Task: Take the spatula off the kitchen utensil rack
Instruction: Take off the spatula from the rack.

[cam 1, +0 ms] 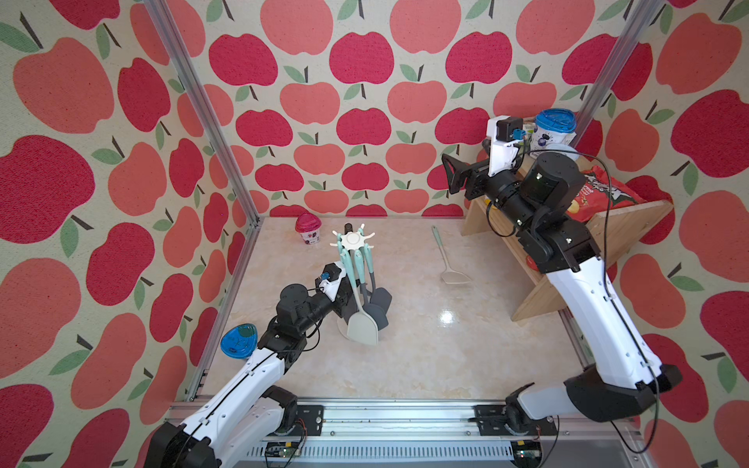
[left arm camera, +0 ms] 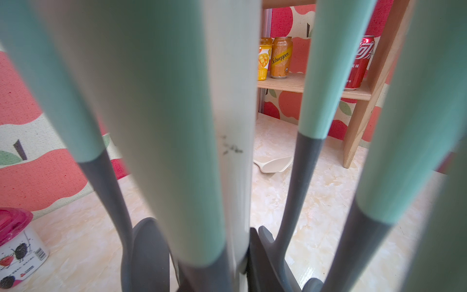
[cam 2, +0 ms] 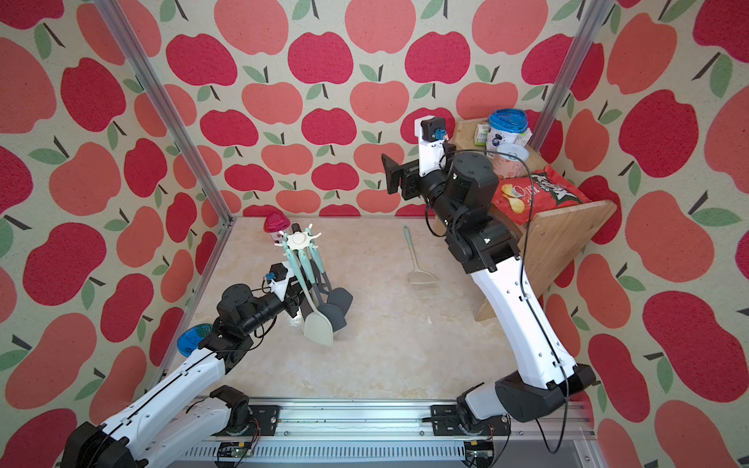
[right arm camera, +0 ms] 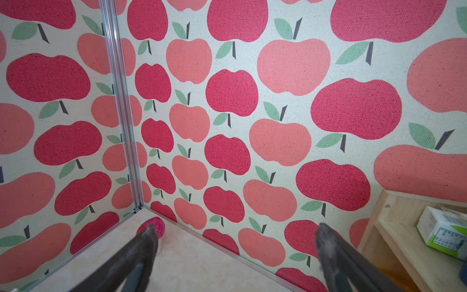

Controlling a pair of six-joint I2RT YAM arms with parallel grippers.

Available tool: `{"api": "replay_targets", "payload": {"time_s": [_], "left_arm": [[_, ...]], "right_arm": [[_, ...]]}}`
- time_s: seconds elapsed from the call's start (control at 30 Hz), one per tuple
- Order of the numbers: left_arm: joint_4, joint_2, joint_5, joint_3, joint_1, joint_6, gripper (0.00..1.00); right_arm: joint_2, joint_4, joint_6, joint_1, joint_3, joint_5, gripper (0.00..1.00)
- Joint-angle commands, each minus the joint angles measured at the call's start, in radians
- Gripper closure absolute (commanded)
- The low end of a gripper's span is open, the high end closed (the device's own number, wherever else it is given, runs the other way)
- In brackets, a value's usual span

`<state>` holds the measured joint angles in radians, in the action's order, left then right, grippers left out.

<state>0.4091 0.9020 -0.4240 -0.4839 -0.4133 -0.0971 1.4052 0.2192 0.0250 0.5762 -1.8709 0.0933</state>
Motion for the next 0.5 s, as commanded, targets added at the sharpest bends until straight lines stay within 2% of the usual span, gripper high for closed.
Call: {"api": "replay_targets", "payload": {"time_s": [0.0,0.13,0.27,0.37,0.47], "left_arm": [[-0.106,0.044,0.032,0.010,-0.014,-0.047,1.00],[-0.102,0.051,0.042,0.014,-0.033,-0.055,1.00],[-0.105,0.042,0.053,0.017,-0.039,-0.055,1.00],[-0.096,0.043,0.057,0.019,-0.039,-0.059,1.00],[-0.108,0.055,0.056,0.009,-0.041,-0.070,1.00]], "right_arm": [[0.006,-0.198,-0.033,0.011,0.006,0.000,0.00],[0.116,-0.042,-0.084,0.016,-0.075,0.002,0.00],[0.138,-0.064,-0.061,0.075,0.000,0.033,0.04],[0.194,0.057,-0.151,0.073,-0.063,-0.050,0.10],[0.150,0.007,-0.210,0.076,0.061,-0.136,0.16]]}}
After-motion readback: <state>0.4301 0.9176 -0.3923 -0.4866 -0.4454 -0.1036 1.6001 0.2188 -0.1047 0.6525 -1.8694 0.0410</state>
